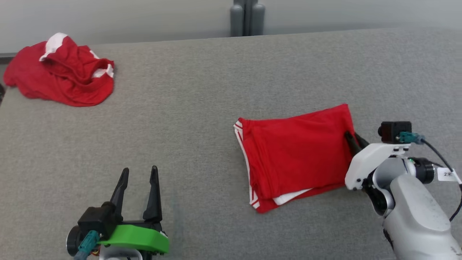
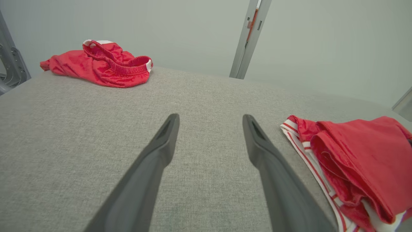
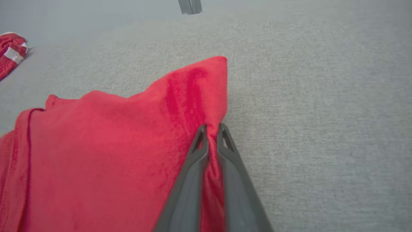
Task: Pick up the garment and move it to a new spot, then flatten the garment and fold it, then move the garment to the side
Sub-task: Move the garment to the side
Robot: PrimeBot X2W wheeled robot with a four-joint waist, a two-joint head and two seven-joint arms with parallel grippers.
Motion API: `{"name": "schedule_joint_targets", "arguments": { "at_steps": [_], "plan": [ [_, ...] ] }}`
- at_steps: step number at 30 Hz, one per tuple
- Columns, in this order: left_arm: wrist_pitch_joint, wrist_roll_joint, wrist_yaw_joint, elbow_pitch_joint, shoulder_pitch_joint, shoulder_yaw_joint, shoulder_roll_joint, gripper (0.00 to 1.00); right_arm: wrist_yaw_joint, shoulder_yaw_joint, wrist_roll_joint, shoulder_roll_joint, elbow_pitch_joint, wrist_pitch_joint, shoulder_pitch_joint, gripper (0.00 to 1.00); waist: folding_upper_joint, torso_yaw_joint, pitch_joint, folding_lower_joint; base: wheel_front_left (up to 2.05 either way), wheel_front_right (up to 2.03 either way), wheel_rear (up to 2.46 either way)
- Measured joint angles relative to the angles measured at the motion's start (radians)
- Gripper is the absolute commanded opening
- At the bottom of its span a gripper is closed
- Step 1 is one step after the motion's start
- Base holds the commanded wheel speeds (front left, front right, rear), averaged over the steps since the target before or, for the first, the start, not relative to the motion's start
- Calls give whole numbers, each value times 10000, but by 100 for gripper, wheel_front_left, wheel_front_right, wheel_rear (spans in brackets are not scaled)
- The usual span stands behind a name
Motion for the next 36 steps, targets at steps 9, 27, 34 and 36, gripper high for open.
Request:
{"name": "schedule_joint_targets", "arguments": {
  "at_steps": [9,27,34,36],
  "plan": [
    [0,349,-73,-263,-546,194,215,100,0,-1175,-268,-146,-207,-984,-337,0,0,-1879,565,0,0,0,0],
    [619,671,-150,-1281,-1416,-81,821,100,-2,-1011,-265,593,58,-2276,-1324,0,0,-4646,2234,0,0,0,0],
    [696,652,-50,-1519,-1423,-54,926,100,-2,-1174,-550,201,1020,-2579,-3112,0,0,-4057,2517,0,0,0,0],
    [744,652,-42,-1570,-1426,-67,972,100,0,-1337,-734,-111,1365,-2688,-3612,0,0,-3800,2547,0,0,0,0]
  ]
}}
